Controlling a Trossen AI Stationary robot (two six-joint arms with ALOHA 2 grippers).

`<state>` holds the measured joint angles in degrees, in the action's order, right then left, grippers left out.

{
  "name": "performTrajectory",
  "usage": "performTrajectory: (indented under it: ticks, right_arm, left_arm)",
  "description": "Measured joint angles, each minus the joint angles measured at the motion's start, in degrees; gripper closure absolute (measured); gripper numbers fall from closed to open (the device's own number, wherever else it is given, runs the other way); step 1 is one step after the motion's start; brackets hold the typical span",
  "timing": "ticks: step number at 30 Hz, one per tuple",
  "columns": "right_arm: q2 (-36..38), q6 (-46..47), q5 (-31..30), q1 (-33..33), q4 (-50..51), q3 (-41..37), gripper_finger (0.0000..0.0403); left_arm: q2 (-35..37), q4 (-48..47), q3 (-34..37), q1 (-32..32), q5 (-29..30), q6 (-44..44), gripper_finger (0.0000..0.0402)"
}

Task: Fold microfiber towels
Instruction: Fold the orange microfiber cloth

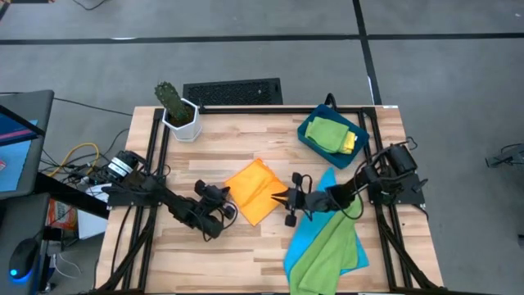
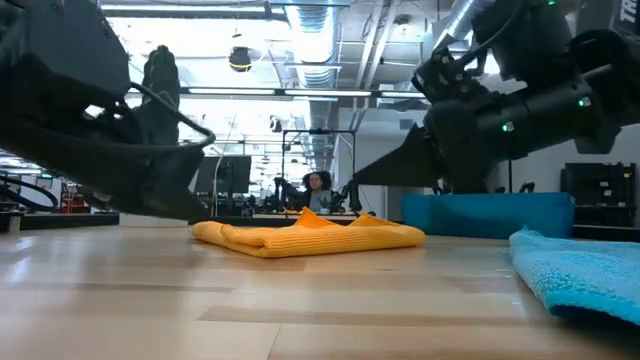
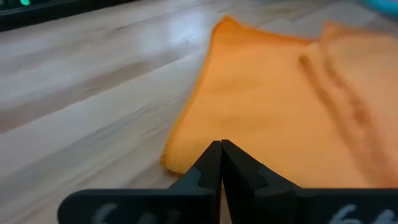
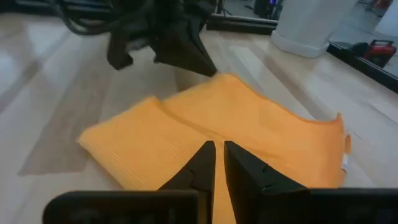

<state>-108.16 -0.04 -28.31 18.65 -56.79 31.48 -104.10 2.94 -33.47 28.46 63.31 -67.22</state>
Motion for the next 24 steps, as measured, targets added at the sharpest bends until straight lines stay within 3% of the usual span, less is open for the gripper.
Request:
performTrajectory:
  ticks: [11, 17, 21, 24]
  right_arm:
    - [0.1, 2.6, 0.7, 1.7, 0.2, 0.1, 0.0344]
    - [0.1, 7.5, 1.9, -2.3, 8.8, 0.1, 0.0346]
    - [0.0, 9.4, 3.1, -7.1, 16.2, 0.1, 0.0348]
    - [0.0, 6.0, 5.9, -10.7, 16.2, 0.1, 0.0348]
  left_arm:
    - [-8.1, 6.2, -0.9, -0.9, -1.8, -7.4, 0.0402]
    - [-8.0, 3.9, -6.2, 3.5, -4.4, -10.2, 0.0402]
    - [-8.0, 1.8, -12.1, 5.4, -10.4, -11.6, 0.0402]
    - [-8.2, -0.8, -16.4, 6.2, -14.5, -13.1, 0.0402]
